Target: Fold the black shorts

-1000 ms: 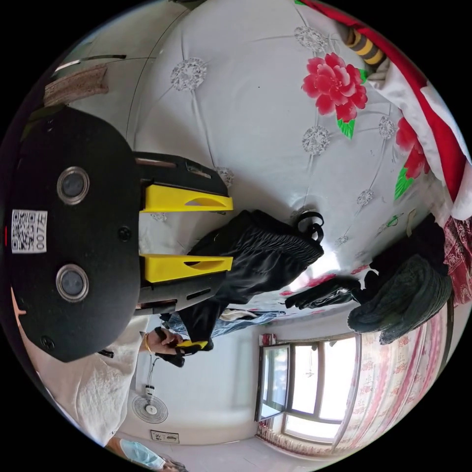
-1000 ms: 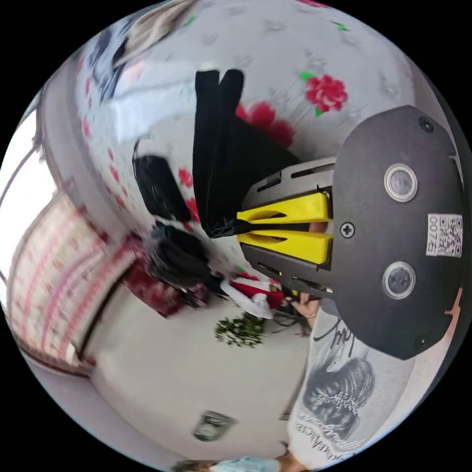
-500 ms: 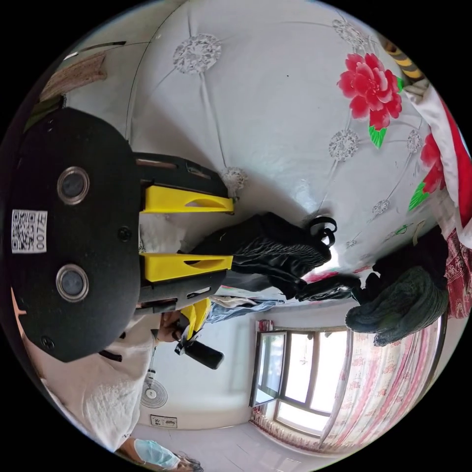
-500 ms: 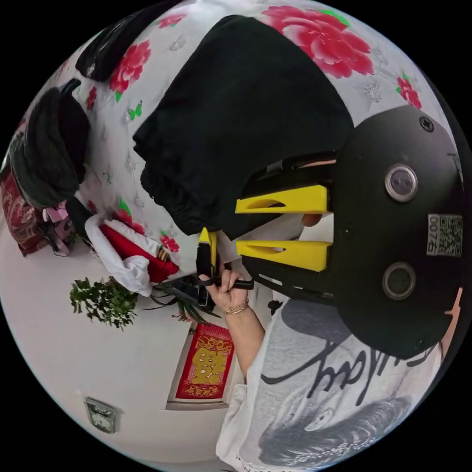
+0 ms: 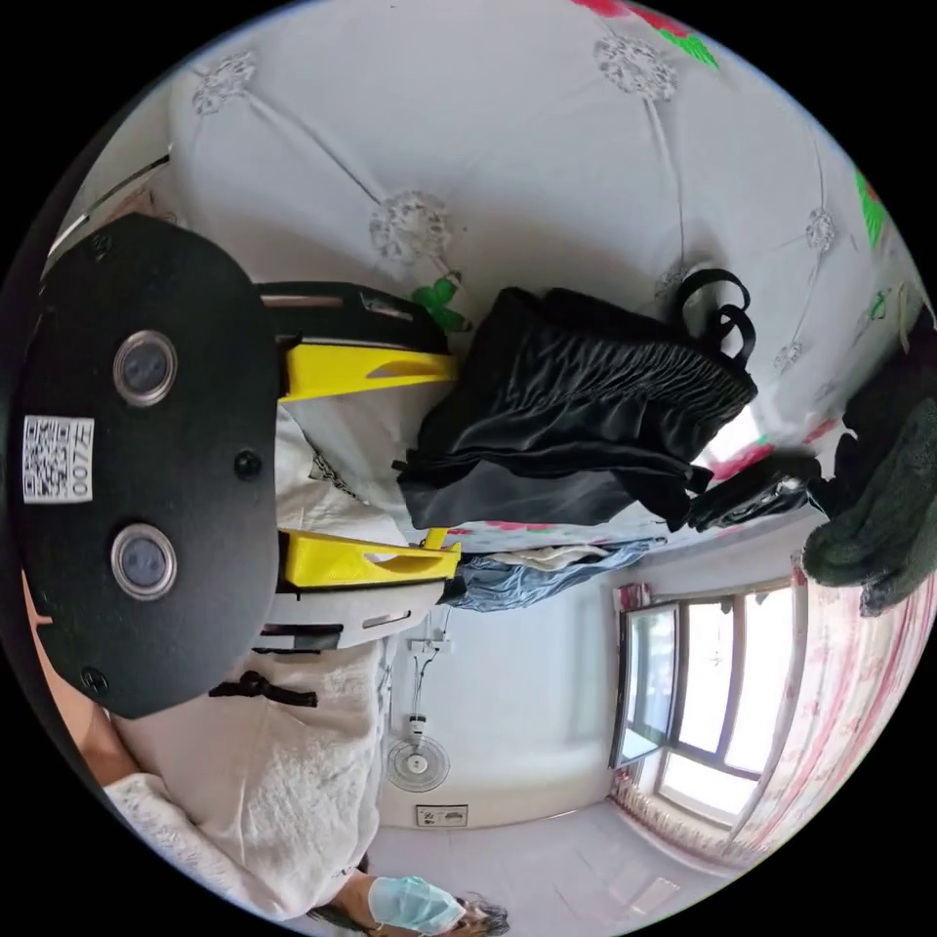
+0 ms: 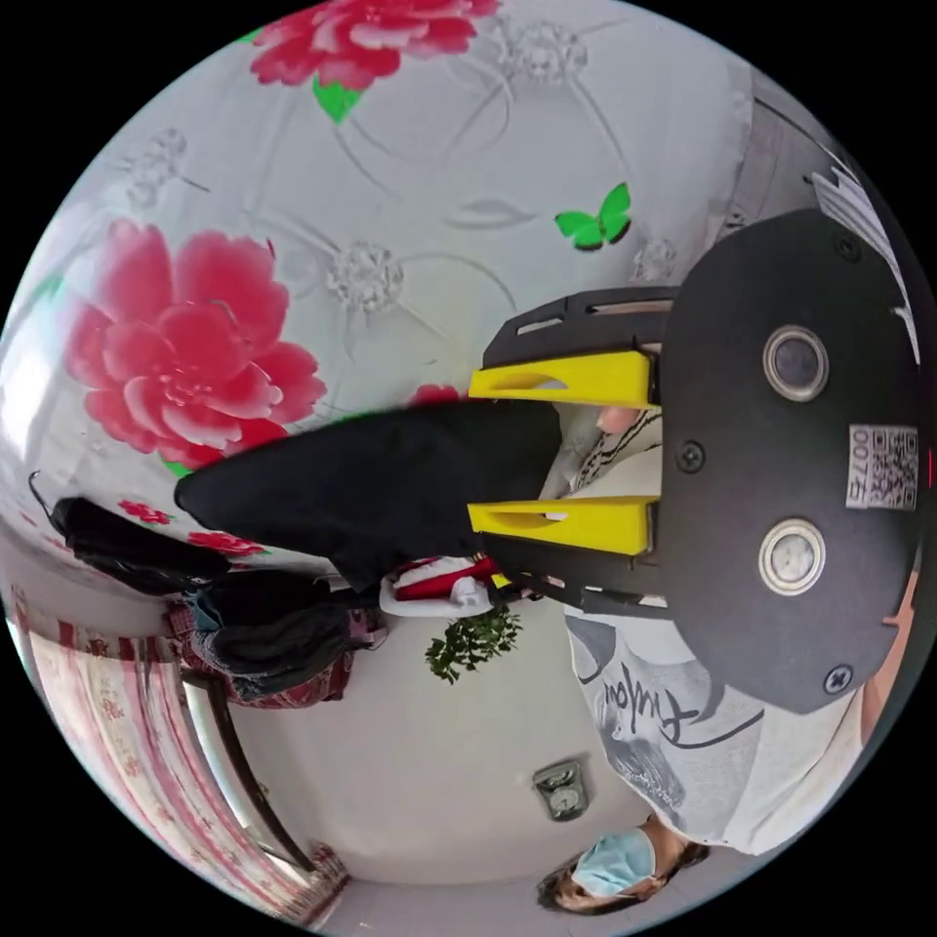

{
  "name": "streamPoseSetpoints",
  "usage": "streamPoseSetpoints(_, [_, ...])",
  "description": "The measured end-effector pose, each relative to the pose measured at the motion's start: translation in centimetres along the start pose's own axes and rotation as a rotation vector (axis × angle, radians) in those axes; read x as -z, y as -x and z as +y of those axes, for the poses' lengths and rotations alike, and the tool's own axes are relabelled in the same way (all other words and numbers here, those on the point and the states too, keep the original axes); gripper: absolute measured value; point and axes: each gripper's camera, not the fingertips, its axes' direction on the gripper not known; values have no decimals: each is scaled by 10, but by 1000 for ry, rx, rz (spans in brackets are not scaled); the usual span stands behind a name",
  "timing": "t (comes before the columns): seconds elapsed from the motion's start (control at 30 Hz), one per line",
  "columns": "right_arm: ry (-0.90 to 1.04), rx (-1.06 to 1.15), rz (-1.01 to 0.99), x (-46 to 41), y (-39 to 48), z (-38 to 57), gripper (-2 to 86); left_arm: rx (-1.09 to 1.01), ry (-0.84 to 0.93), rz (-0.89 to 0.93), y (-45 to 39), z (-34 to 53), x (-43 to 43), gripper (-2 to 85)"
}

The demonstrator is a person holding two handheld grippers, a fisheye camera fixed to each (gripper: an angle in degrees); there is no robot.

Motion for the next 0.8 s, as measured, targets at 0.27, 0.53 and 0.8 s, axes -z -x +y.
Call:
streamPoseSetpoints(0.27, [134, 174, 65, -8, 57, -55, 13, 112, -4, -47, 1, -10, 5, 51])
streamPoseSetpoints(0.53, [-23, 495, -60, 115, 232, -168, -1, -165, -134, 1, -133, -138, 26, 27])
streamPoseSetpoints(0.8, [-262, 889, 72, 234, 456, -269, -1, -513, -277, -25, -302, -299, 31, 23])
